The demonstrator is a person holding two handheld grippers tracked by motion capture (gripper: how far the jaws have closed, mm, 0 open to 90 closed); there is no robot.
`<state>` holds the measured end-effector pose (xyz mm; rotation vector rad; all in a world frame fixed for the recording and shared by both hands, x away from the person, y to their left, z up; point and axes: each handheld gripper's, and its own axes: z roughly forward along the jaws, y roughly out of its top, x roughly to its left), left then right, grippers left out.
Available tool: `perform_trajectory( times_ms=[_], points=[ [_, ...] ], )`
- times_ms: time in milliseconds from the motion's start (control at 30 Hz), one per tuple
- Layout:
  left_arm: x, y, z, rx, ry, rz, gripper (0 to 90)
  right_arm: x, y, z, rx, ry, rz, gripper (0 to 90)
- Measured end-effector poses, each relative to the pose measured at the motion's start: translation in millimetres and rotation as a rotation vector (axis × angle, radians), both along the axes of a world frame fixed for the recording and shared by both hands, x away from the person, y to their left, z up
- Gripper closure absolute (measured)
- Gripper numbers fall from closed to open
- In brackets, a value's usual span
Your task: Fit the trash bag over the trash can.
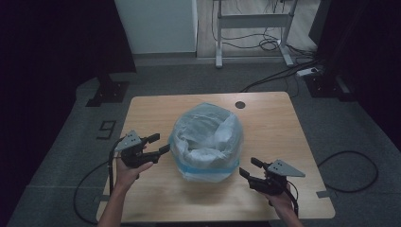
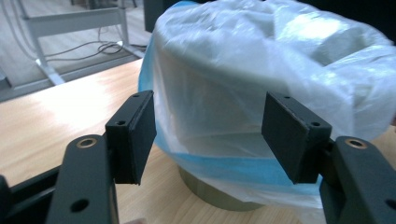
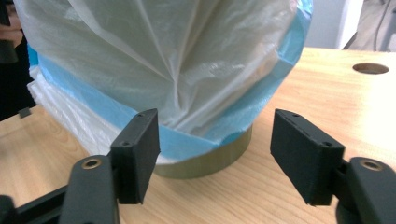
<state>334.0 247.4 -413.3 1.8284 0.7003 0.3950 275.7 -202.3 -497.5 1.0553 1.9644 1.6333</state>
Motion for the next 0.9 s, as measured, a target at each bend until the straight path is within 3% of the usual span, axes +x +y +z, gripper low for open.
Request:
perform_trajectory(
  times_ms=[200,433,700,900],
  points=[
    [5.6,-6.4,13.8,0.021,-0.031,-0.067,32.8,1.6,-10.6,-2.3,0.012,0.008,-0.001,31.7],
    [16.2,-16.2,29.1,0.039,-0.029,-0.12,32.7,1.1,-13.1,-5.3,0.019,0.012,-0.001,31.7],
    [36.9,-24.1,42.6,0.052,0.005,-0.203,32.8,2.7,-18.2,-6.3,0.037,0.015,-0.003,31.9],
    [51.5,-27.5,48.0,0.021,0.026,-0.266,33.6,3.6,-20.9,-7.7,0.041,0.02,-0.004,32.0]
  ],
)
